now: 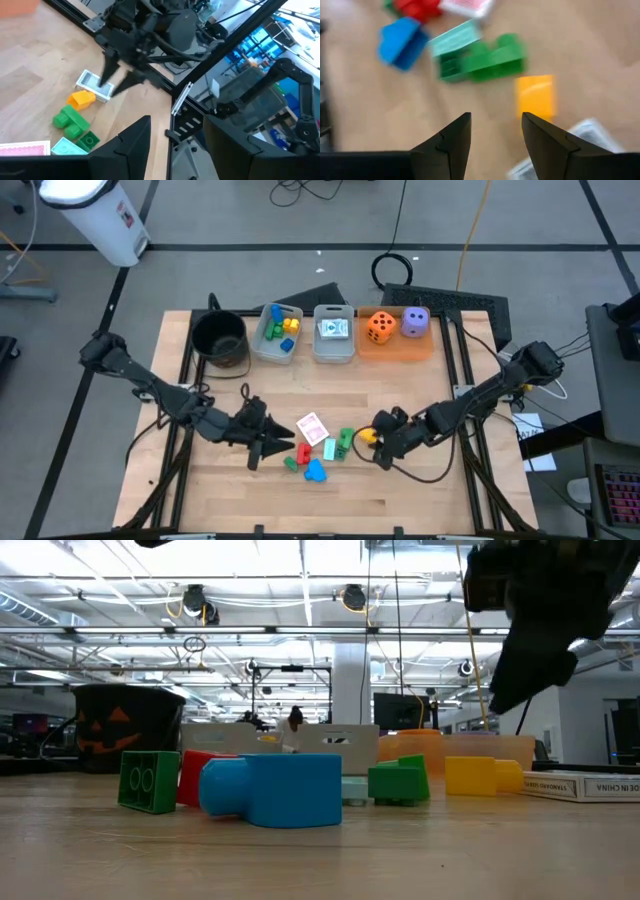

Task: Pick & Place Toys
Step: Put the yellow game piece into the left gray bin

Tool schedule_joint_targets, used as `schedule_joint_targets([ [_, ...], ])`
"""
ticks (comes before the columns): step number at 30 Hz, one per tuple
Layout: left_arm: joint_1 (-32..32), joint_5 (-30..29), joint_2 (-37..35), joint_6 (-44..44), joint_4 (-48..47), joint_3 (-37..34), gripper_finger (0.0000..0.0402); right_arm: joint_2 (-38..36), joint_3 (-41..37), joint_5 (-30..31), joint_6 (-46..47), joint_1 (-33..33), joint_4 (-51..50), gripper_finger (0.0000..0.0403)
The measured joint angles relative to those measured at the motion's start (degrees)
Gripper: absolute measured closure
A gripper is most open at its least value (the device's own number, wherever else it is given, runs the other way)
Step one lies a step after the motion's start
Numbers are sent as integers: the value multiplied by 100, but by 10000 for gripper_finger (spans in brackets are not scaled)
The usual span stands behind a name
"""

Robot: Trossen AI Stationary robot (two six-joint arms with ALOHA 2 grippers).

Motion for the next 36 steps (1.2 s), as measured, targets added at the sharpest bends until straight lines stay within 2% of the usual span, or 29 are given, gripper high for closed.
schedule_joint_targets([
  [3, 0, 0, 65, 48, -11, 27, 215, 0, -100, 386, -12, 0, -5, 236],
  [9, 94, 6, 68, 31, -290, 27, 215, 0, -253, 521, -706, -290, 368, 237],
  [19, 508, 723, 64, 50, -502, 27, 215, 0, -253, 343, -1250, -605, 383, 222],
  [27, 741, 1067, 62, 90, -542, 27, 215, -2, -459, -316, -1020, -846, 395, 181],
  [30, 790, 1127, 62, 97, -546, 27, 215, -2, -646, -551, -932, -872, 664, 163],
  [36, 822, 1139, 62, 110, -548, 27, 215, -2, -896, -548, -747, -863, 1293, 143],
])
